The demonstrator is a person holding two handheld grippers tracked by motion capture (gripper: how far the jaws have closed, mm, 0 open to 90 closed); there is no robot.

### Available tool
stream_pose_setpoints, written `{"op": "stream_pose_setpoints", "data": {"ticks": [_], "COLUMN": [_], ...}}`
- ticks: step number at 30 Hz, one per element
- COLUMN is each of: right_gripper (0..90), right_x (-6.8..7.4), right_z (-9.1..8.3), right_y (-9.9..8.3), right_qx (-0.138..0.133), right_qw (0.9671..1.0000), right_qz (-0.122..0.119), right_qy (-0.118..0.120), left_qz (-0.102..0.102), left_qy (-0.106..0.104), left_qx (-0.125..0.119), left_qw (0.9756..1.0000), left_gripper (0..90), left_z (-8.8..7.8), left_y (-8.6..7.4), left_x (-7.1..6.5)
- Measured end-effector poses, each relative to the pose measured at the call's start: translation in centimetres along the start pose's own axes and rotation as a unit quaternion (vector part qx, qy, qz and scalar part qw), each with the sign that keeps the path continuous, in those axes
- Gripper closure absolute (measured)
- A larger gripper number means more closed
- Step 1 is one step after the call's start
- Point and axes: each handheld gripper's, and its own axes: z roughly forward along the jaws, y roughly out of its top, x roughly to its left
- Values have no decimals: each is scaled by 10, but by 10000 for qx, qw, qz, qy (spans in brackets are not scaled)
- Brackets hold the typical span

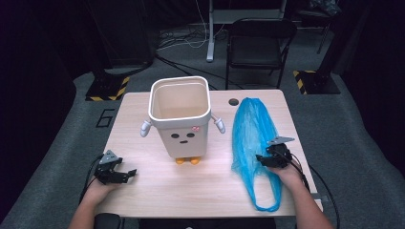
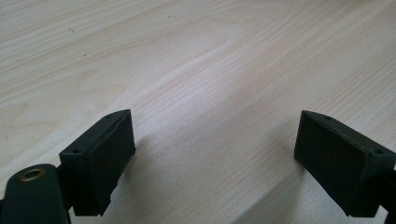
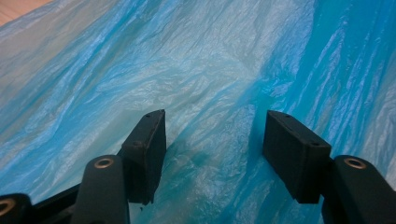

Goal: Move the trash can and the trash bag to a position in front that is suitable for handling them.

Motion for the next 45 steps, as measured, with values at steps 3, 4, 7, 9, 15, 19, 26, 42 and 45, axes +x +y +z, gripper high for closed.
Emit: {"op": "stream_pose_setpoints", "data": {"ticks": [3, 4, 7, 9, 15, 19, 26, 42, 45], "right_gripper": [387, 387, 388, 390, 413, 425, 416, 452, 467], "right_x": [-6, -10, -13, -18, -25, -26, -20, -12, -7], "right_z": [-2, -3, -5, -7, -10, -14, -28, -53, -60], "right_y": [-1, -2, -3, -4, -6, -3, 0, 11, 18], "right_qx": [6, 46, 62, 87, 93, 117, -64, -251, -380], "right_qw": [10000, 9999, 9999, 9999, 10000, 9999, 9998, 9994, 9991], "right_qz": [-22, -103, -83, -94, -7, -47, -171, -211, -174], "right_qy": [26, 38, 36, 25, 0, 7, -125, -112, 56], "left_qz": [1, 1, -1, 1, -9, -29, -61, -384, -375], "left_qy": [-2, 1, 2, 3, 31, 65, 73, -328, -380], "left_qx": [2, 0, -1, 0, 13, -5, 32, -178, -300], "left_qw": [10000, 10000, 10000, 10000, 10000, 10000, 9999, 9986, 9981], "left_gripper": [119, 119, 119, 119, 120, 133, 215, 360, 376], "left_z": [0, 0, 0, 0, 0, -1, -4, -35, -42], "left_y": [0, 0, 0, 0, 0, 0, 1, 28, 39], "left_x": [0, 0, 0, 0, 0, 1, 1, 0, -2]}}
